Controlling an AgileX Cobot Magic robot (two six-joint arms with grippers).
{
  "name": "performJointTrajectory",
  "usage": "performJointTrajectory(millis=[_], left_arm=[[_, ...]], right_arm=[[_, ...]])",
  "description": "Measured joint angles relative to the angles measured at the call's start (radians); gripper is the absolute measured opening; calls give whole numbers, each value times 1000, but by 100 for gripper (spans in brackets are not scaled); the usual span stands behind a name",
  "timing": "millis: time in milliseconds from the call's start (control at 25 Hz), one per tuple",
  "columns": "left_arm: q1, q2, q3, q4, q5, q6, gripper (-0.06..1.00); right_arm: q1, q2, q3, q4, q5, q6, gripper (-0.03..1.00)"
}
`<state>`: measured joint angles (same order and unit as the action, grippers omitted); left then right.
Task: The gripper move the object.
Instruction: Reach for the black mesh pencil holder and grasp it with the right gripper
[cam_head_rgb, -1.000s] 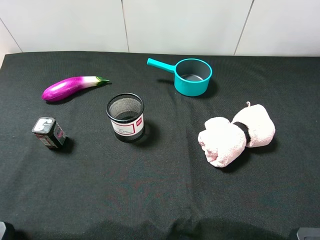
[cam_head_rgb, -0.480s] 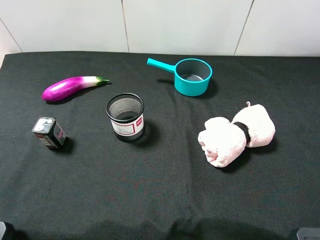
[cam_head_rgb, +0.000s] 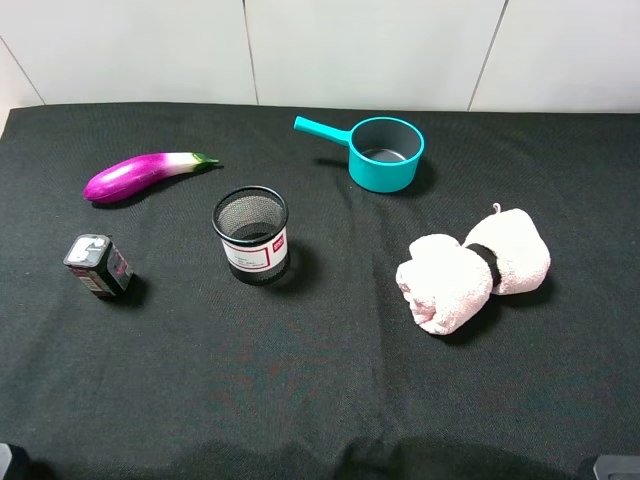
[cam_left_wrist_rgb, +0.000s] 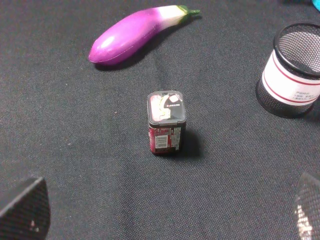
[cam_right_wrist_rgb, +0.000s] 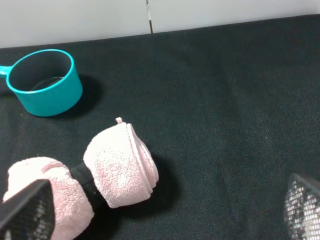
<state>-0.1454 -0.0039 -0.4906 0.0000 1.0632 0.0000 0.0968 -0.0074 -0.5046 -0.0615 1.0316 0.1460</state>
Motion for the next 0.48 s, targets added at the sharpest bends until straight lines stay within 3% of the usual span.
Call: performJointTrajectory(millis=[240, 480], left_arm=[[0, 0, 0, 0, 0, 0, 96], [0, 0, 0, 0, 0, 0, 96]], right_arm=[[0, 24, -22, 72, 0, -19, 69], [0, 216, -125, 144, 0, -146, 69]])
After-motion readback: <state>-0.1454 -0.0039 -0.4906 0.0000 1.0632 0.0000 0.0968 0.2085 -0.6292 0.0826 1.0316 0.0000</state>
